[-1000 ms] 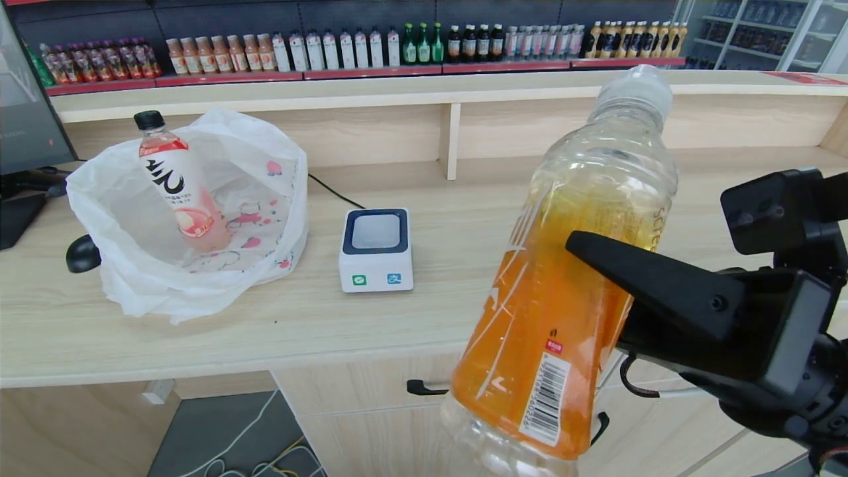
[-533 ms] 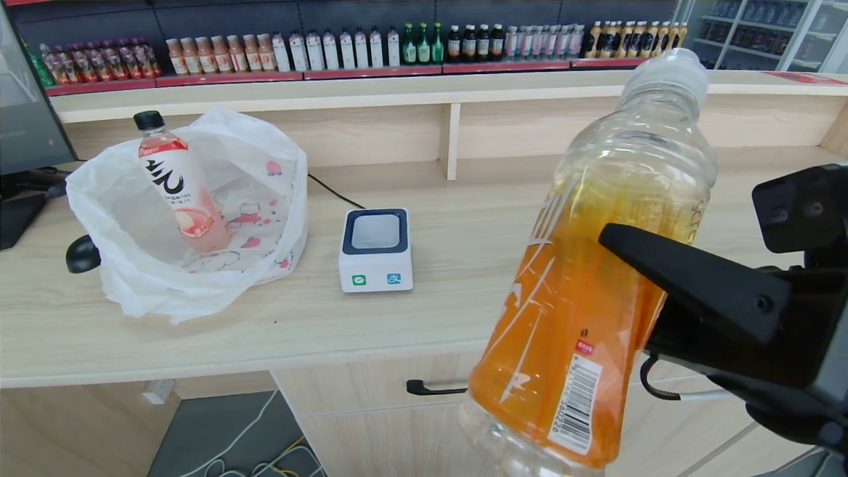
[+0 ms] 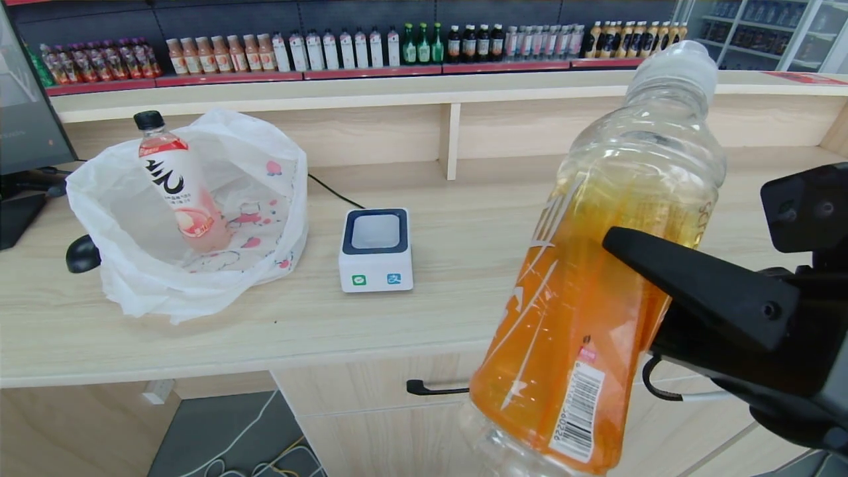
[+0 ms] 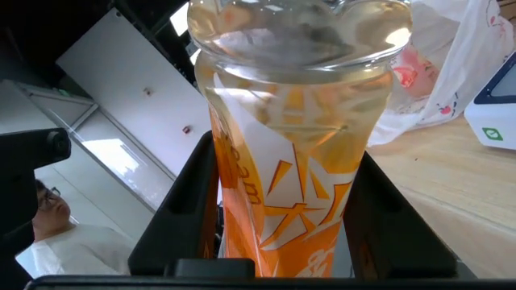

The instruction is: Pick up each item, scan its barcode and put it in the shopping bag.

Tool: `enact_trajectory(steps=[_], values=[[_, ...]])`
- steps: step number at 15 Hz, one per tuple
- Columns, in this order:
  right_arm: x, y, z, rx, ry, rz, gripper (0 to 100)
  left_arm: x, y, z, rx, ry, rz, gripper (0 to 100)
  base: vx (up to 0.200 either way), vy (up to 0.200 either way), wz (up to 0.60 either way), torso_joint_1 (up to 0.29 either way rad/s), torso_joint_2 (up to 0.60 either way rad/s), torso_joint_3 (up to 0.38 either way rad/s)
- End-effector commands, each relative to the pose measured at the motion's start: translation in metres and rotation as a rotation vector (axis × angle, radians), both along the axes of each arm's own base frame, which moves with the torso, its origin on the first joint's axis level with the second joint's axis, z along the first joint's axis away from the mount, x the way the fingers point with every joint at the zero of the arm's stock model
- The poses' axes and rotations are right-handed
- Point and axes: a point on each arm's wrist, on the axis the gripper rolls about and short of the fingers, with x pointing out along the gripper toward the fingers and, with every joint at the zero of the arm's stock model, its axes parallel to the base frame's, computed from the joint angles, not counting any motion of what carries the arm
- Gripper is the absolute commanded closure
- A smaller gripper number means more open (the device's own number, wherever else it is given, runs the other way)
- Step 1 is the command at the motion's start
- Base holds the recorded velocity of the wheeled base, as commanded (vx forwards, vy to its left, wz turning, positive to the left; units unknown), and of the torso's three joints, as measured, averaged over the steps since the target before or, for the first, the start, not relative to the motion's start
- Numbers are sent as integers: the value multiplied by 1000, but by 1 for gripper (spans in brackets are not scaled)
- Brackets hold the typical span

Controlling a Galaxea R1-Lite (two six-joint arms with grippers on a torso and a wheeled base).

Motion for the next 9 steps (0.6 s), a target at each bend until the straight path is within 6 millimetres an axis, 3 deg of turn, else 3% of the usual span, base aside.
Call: enact_trajectory(steps=[1,5,9], values=[[-1,-1,1,1,-9,-1,100,0,0,0,0,0,0,0,0,0,0,0,0,0],[-5,-3,4,4,-47,-11,100,0,0,0,0,0,0,0,0,0,0,0,0,0],[-4,-4,-7,-75,-139,-85,100,0,0,0,0,0,0,0,0,0,0,0,0,0]])
